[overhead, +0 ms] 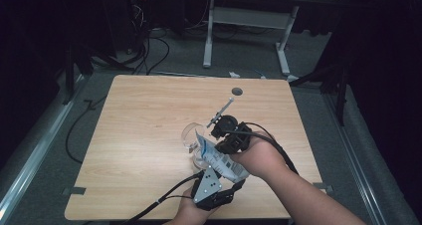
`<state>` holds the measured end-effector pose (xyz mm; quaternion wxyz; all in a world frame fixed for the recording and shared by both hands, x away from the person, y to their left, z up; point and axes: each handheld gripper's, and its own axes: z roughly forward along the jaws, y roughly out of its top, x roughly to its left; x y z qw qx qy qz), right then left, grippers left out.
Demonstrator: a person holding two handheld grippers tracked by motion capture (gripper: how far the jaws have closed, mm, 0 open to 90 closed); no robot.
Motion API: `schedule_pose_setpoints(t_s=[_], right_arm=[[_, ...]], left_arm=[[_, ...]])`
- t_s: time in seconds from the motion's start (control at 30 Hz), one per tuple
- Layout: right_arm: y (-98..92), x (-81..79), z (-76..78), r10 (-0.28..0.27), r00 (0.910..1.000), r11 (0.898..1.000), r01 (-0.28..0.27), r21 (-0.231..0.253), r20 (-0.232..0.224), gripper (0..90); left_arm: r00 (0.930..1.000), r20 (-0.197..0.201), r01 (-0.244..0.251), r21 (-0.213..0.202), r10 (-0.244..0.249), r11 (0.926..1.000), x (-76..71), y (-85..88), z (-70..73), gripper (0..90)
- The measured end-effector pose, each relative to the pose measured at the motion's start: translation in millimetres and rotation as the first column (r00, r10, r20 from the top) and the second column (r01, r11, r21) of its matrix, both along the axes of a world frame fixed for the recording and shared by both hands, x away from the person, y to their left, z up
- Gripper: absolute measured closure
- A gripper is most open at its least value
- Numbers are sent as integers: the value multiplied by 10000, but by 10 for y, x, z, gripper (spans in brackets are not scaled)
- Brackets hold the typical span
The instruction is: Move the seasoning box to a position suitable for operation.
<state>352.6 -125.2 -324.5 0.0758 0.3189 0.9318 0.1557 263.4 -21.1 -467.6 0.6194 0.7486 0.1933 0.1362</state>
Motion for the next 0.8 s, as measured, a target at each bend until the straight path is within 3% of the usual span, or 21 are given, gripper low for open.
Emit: schedule_pose_setpoints(t_s=[0.8], right_arm=[[1,7,31,26,10000,10000,-26,-14,94,900]], left_arm=[[10000,97,-12,-46,12,10000,8,5,43,570]])
